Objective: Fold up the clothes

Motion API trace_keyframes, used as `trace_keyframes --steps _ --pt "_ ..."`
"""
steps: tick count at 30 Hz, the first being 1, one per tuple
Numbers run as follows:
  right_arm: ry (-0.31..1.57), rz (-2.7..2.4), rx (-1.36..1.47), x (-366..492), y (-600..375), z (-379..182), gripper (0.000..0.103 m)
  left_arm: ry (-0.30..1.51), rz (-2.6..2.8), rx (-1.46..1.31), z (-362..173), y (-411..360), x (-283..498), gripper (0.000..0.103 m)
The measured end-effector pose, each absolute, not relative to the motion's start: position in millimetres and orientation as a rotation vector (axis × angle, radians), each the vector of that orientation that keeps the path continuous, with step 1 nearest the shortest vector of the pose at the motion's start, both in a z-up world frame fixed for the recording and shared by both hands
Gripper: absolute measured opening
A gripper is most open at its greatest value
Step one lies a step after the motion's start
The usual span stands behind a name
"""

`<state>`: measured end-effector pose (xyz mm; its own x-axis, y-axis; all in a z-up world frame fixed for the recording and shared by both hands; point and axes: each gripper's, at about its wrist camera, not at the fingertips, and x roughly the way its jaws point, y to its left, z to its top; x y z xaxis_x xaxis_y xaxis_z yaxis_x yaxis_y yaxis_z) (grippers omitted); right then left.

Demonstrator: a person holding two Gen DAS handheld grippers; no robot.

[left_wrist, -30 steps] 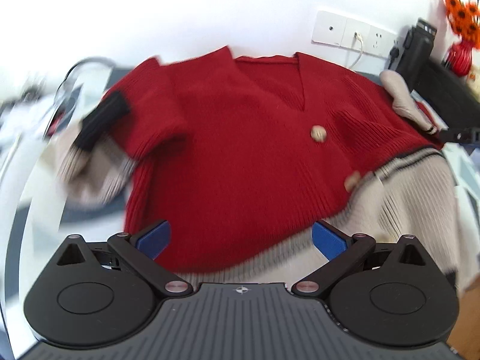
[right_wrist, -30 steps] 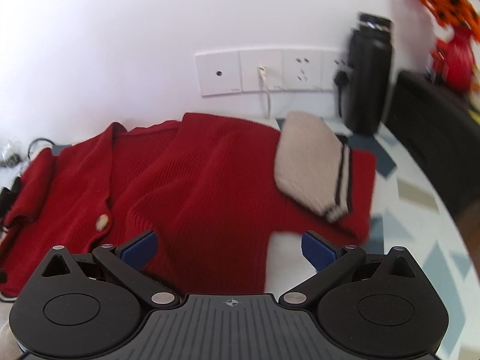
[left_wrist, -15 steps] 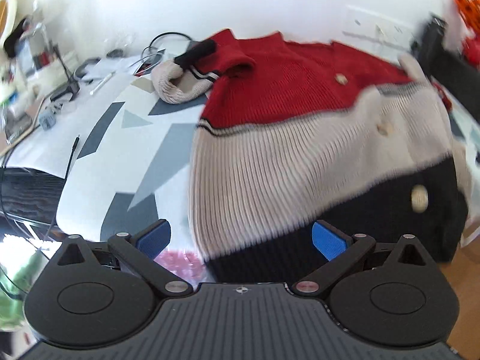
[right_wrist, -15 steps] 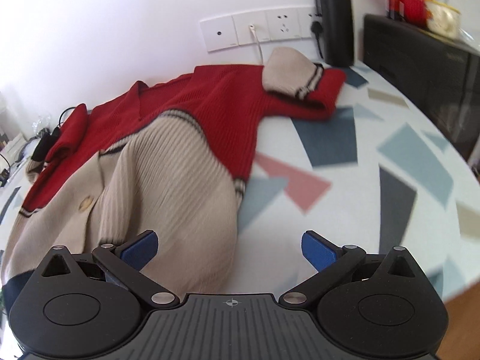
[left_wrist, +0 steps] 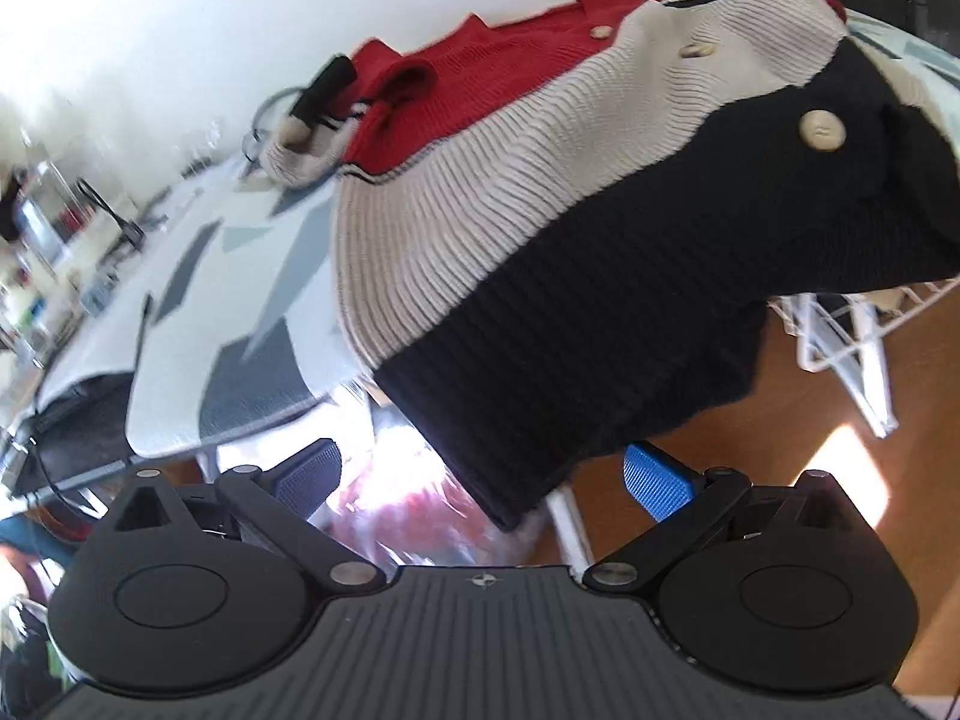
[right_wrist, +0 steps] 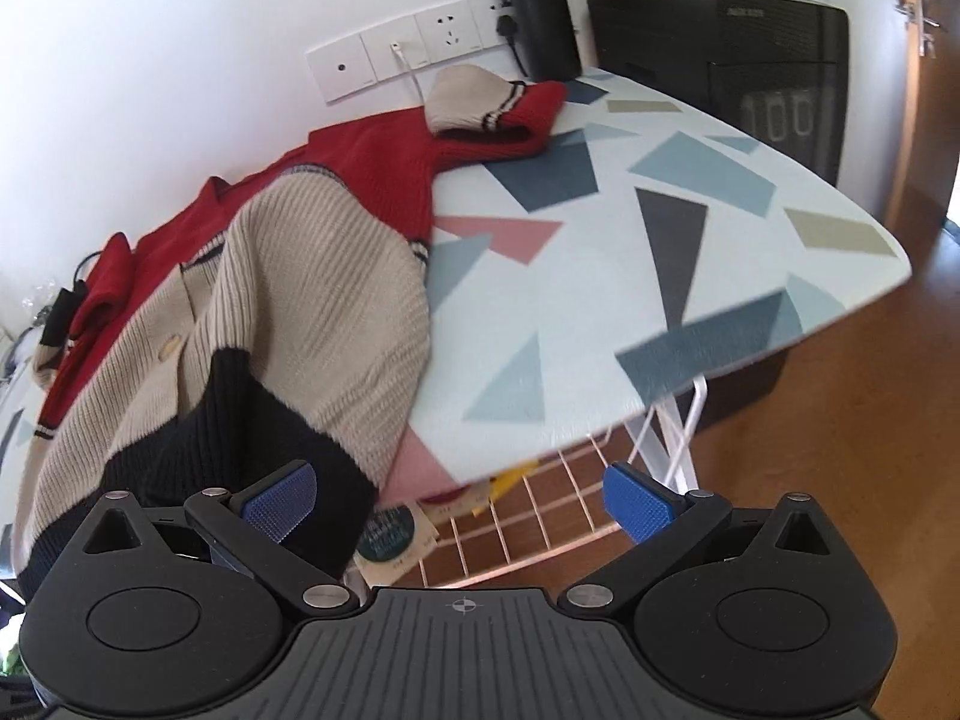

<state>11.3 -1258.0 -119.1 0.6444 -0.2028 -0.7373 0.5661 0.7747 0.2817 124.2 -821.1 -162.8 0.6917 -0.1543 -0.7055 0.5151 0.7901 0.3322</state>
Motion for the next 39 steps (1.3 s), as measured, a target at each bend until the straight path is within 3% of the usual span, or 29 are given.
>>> trace_keyframes --steps 10,14,25,35,37,39 --pt "0.820 -0.466 0.450 33 -1185 -138 0.102 0.472 -0.238 0.607 -151 -795 129 0.103" --pt "0.826 -0.447 0.415 48 -1165 -138 0.102 0.569 -0.260 0.546 -153 -784 148 0.103" --pt "0.840 -0.523 0.310 67 -1145 -148 0.102 0.478 -0.298 0.623 -139 -795 155 0.103" --pt "0.813 -0.647 0.279 84 -1145 -177 0.102 0.558 -0.215 0.448 -115 -774 187 0.103" --pt "0.786 -0.719 0.285 79 -1149 -178 0.095 0.562 -0.210 0.420 -110 -771 189 0.103" --pt "0.718 -0.860 0.294 66 -1155 -174 0.096 0.564 -0.183 0.358 -103 -761 193 0.103"
